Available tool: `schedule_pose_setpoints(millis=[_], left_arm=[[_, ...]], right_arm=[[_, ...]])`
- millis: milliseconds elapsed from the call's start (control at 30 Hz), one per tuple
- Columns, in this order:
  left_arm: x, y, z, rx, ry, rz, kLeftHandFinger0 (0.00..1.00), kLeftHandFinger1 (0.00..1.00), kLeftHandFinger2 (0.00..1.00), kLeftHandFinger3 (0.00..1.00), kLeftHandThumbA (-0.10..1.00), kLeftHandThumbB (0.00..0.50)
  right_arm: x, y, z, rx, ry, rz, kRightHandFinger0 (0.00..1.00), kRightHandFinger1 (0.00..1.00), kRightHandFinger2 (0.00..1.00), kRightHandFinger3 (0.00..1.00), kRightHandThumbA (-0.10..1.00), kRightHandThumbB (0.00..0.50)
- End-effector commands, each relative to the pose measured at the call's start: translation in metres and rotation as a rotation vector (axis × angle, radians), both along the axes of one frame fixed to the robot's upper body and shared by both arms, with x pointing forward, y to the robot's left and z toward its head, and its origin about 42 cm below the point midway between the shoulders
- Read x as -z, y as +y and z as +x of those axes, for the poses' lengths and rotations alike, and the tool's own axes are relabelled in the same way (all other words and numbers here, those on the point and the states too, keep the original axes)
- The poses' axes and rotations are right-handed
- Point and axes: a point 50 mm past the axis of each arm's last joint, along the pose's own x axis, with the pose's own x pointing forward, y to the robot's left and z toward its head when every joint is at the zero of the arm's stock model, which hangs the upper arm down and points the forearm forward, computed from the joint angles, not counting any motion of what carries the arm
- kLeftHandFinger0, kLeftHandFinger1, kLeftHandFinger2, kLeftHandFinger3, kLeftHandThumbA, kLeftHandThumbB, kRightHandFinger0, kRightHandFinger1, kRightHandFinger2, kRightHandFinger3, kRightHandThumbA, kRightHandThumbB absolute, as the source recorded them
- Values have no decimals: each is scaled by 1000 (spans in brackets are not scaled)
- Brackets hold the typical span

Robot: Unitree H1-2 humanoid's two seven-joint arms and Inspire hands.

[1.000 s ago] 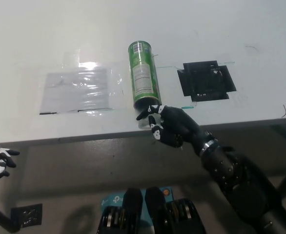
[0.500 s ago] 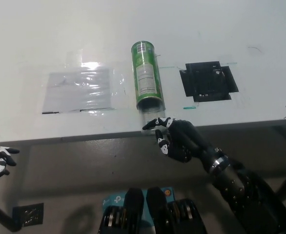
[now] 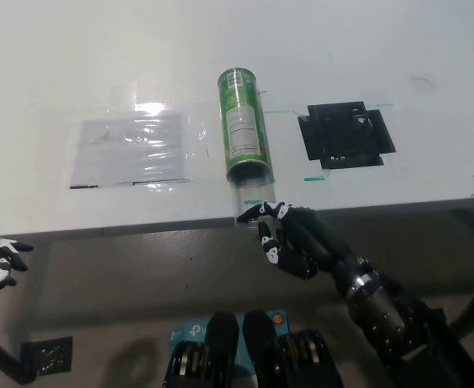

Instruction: The robot uses its right hand finger to pull out the chips tray kept inside a container in the middle of the desk

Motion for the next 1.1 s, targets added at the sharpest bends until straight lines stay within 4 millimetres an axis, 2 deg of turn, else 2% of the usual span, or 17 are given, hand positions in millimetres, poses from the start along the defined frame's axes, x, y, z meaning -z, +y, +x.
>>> schedule_pose_setpoints(millis=[0,33,67,100,133,200,300,333,433,567,667,767,900,967,1000,1067], left_arm=[[-17,4,4,21,-24,38,551,612,718,867,80,0],[-17,4,4,17,-24,40,550,611,723,888,87,0],[-17,4,4,15,-24,41,550,611,724,890,88,0],[-17,4,4,15,-23,41,558,616,725,886,85,0],[-16,4,4,16,-22,42,561,618,726,884,83,0],[-16,5,5,20,-21,44,558,615,723,869,80,0],[-16,5,5,19,-19,46,560,616,724,864,78,0],[-16,5,5,14,-19,48,561,614,717,864,78,0],[-17,7,3,13,-18,55,546,613,722,870,72,0],[-18,8,2,18,-17,46,571,628,734,869,74,0],[-17,8,2,17,-15,34,530,604,710,851,80,0],[-18,7,2,19,-16,41,529,605,706,850,83,0],[-18,8,2,19,-14,48,541,609,707,855,99,0],[-17,8,2,17,-12,46,544,612,712,855,101,0],[-17,8,2,16,-14,46,543,610,711,855,100,0],[-17,8,2,17,-14,47,532,611,717,869,92,0]], right_arm=[[13,-13,-10,16,41,-7,237,325,650,773,-100,131],[13,-16,-13,27,50,0,169,271,644,768,-100,131],[13,-17,-15,32,54,3,163,269,643,767,-100,131],[13,-17,-16,38,58,-1,34,127,652,769,-100,124],[12,-23,-23,55,66,3,1,8,650,763,-100,130],[12,-26,-27,63,82,4,0,15,659,765,-100,129],[14,-30,-31,69,82,11,57,63,668,764,-100,136],[16,-33,-33,71,81,21,12,35,678,752,-100,135],[18,-32,-41,80,104,48,0,0,673,746,-100,134],[19,-34,-51,90,135,92,0,0,669,758,-100,131],[22,-35,-62,93,148,112,0,43,661,770,-100,129],[24,-34,-66,102,164,128,0,0,668,762,-100,131],[28,-33,-72,105,173,150,0,25,654,752,-100,130],[30,-33,-74,110,183,160,0,6,650,747,-100,131],[31,-33,-75,106,184,169,54,90,648,746,-100,129],[31,-31,-77,103,179,173,0,9,685,754,-100,139]])
